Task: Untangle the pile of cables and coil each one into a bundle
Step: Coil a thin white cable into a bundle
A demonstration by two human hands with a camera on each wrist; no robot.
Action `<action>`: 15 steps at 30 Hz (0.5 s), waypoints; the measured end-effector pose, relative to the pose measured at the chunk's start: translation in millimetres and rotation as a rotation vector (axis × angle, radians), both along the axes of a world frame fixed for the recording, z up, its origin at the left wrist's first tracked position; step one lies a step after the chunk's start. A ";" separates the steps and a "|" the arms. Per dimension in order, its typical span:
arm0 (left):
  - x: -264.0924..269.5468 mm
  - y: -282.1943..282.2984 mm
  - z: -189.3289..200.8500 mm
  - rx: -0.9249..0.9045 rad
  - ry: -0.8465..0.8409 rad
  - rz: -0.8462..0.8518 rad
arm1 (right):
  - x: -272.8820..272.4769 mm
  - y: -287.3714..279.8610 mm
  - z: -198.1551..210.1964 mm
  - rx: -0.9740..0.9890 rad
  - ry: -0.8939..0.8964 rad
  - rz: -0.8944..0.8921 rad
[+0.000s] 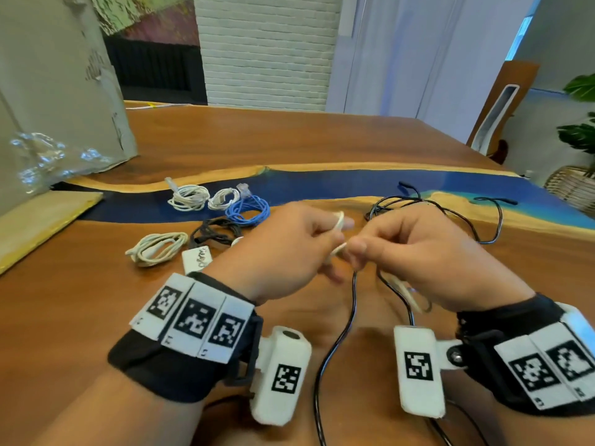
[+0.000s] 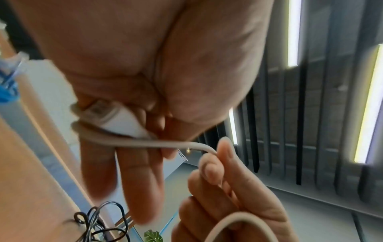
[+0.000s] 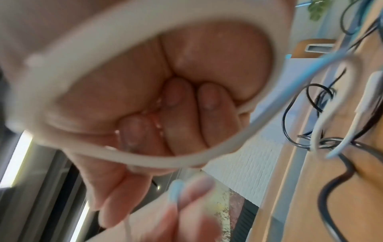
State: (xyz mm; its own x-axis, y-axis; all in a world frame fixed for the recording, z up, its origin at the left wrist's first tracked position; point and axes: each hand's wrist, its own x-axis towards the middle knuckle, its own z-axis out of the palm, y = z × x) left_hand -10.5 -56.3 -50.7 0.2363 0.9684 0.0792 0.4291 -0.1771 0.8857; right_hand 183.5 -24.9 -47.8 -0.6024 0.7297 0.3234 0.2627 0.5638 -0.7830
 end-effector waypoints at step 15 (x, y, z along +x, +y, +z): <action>-9.9 -3.8 6.5 -0.315 -0.779 -0.278 | -2.3 8.9 -5.2 -0.345 0.404 -0.046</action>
